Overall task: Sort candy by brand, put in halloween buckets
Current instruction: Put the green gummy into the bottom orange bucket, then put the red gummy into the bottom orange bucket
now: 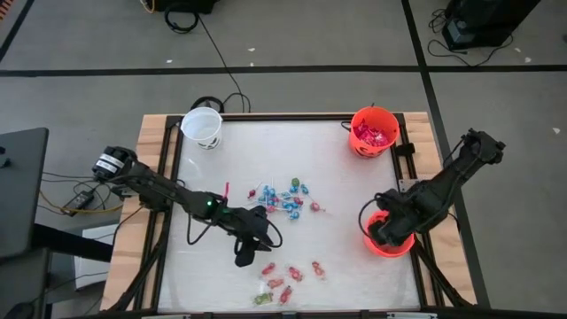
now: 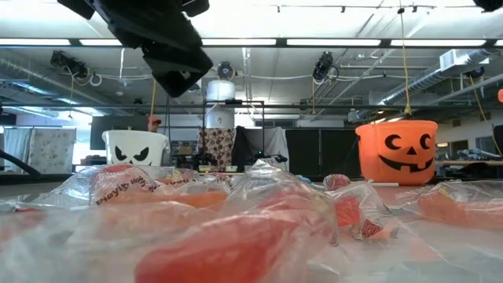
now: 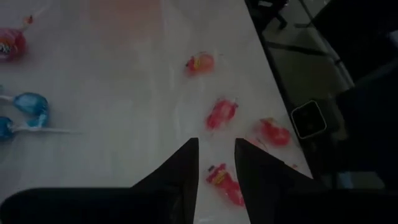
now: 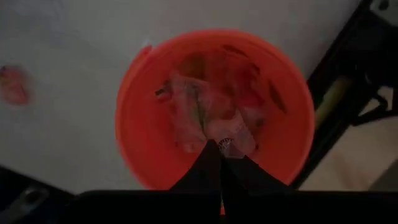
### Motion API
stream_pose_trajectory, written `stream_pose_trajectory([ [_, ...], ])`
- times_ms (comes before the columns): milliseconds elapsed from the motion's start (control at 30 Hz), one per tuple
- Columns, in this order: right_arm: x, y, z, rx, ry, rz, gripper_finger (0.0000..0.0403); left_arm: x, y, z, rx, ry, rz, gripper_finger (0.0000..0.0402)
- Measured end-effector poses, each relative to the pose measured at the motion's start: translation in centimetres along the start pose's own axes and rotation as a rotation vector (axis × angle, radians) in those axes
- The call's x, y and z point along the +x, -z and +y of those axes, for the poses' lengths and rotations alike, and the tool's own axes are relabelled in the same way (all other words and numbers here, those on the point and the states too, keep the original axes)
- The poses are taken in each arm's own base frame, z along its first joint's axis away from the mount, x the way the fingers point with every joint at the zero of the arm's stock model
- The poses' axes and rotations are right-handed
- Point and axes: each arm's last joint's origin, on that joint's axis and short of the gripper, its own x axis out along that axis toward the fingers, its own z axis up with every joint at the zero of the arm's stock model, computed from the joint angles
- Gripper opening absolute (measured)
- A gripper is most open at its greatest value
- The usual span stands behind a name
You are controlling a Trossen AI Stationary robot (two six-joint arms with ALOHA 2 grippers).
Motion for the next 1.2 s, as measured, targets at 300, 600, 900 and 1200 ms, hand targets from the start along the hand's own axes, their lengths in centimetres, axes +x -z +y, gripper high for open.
stream_pose_trajectory([
  [300, 4.5, 0.4, 0.7, 0.060, -0.053, -0.054, 0.0029, 0.5, 0.0, 0.0, -0.024, 0.003, -0.014, 0.0111],
  [600, 2.8, 0.6, 0.5, -0.014, -0.088, -0.072, 0.0162, 2.1, 1.1, 0.0, 0.000, 0.100, 0.068, 0.0129],
  [900, -2.4, 0.1, 0.5, 0.005, -0.246, -0.272, 0.0208, 5.4, 3.8, -0.7, 0.022, 0.137, 0.142, 0.0166],
  [1200, -2.9, -0.9, 0.6, -0.015, -0.234, -0.299, 0.0204, 7.6, 6.2, -0.4, -0.058, 0.004, 0.197, 0.0167],
])
